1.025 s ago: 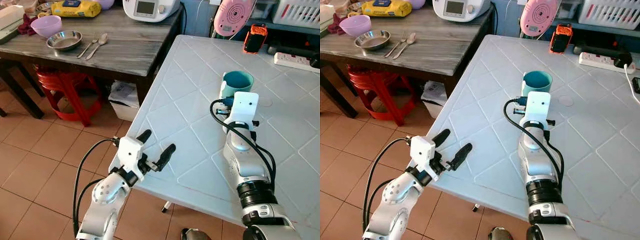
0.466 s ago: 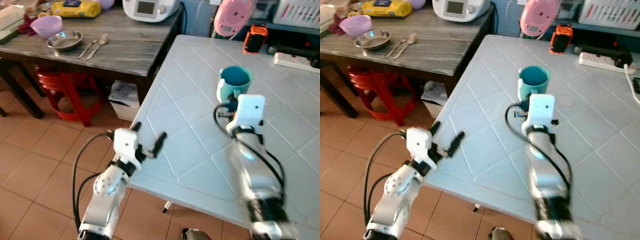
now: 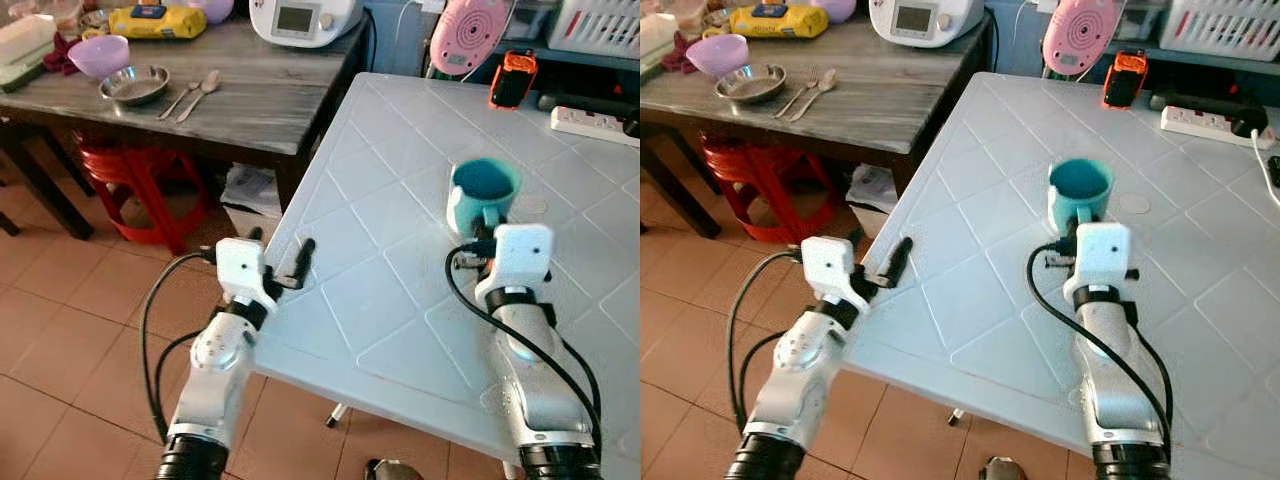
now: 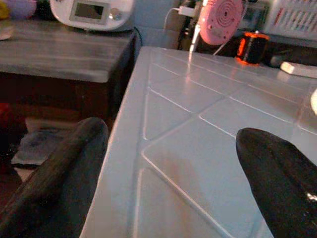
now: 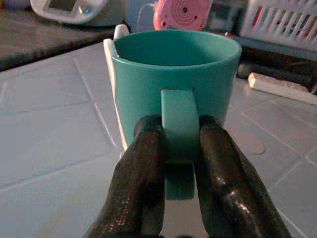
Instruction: Setting the table
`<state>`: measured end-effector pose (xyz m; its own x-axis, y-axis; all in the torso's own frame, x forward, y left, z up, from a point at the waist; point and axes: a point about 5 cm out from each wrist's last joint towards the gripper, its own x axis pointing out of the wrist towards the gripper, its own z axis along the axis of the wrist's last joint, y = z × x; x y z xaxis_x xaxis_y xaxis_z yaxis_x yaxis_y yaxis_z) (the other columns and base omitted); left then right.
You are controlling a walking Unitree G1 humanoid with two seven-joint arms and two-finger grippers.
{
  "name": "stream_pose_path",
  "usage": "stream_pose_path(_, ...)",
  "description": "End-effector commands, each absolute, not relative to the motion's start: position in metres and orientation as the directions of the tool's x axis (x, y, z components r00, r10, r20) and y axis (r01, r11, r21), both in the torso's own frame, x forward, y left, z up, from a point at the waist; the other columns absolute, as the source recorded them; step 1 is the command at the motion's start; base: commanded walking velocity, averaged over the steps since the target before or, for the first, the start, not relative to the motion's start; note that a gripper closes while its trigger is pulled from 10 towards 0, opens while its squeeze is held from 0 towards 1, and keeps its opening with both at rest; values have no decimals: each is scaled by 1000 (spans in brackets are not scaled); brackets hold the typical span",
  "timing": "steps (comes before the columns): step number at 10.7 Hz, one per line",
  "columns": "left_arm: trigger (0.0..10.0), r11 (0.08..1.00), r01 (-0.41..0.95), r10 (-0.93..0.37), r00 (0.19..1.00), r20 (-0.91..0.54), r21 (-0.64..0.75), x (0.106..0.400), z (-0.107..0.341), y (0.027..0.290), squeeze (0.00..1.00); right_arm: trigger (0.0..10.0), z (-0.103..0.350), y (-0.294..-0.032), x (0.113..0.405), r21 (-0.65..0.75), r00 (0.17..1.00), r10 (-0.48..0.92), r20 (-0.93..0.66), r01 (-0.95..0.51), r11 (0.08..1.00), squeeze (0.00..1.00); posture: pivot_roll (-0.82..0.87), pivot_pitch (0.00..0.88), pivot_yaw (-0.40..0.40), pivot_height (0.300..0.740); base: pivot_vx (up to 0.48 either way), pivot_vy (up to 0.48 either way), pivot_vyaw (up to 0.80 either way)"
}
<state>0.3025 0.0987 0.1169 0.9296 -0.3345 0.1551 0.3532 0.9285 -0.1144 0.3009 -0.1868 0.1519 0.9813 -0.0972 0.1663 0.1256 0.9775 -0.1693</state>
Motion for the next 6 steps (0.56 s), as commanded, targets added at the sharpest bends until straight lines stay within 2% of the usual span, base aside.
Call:
stream_pose_path(1, 10000, 926, 361, -342, 925, 165, -106, 304, 118, 99, 0, 10000, 154, -182, 298, -162, 981, -89, 172, 117, 980, 0, -233, 65, 61, 740, 0, 315, -738)
stream_pose_path(5, 10000, 926, 360, -340, 926, 164, -114, 307, 117, 98, 0, 10000, 158, -177, 301, -165, 980, -67, 186, 98, 981, 0, -233, 64, 73, 740, 0, 397, -662)
stream_pose_path(6, 10000, 926, 360, -340, 926, 164, -115, 306, 117, 98, 0, 10000, 157, -176, 301, -163, 980, -68, 186, 99, 982, 0, -232, 67, 75, 740, 0, 420, 0)
